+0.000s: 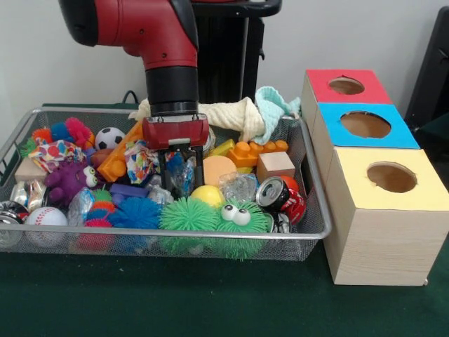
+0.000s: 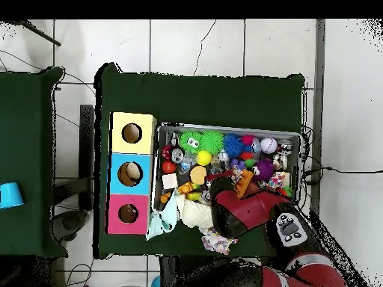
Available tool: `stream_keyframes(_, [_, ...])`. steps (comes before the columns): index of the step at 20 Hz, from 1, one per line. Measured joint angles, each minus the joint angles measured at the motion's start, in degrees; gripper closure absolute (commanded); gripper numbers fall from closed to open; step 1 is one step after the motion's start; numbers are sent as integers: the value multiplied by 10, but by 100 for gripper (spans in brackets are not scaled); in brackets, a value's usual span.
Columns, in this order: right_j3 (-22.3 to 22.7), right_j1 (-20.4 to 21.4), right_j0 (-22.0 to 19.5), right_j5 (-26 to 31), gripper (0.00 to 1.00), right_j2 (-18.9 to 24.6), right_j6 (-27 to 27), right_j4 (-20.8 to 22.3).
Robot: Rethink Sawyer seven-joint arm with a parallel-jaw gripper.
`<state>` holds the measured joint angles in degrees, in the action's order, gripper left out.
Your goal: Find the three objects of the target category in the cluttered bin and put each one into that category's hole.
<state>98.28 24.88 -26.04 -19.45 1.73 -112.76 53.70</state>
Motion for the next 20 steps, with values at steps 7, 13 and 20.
stream_keyframes(7, [-15, -21, 31, -38, 0, -44, 0, -10])
stream_keyframes(13, [-21, -30, 53, -46, 0, -70, 0, -21])
stream_keyframes(20, [-32, -27, 45, -46, 0, -64, 0, 11])
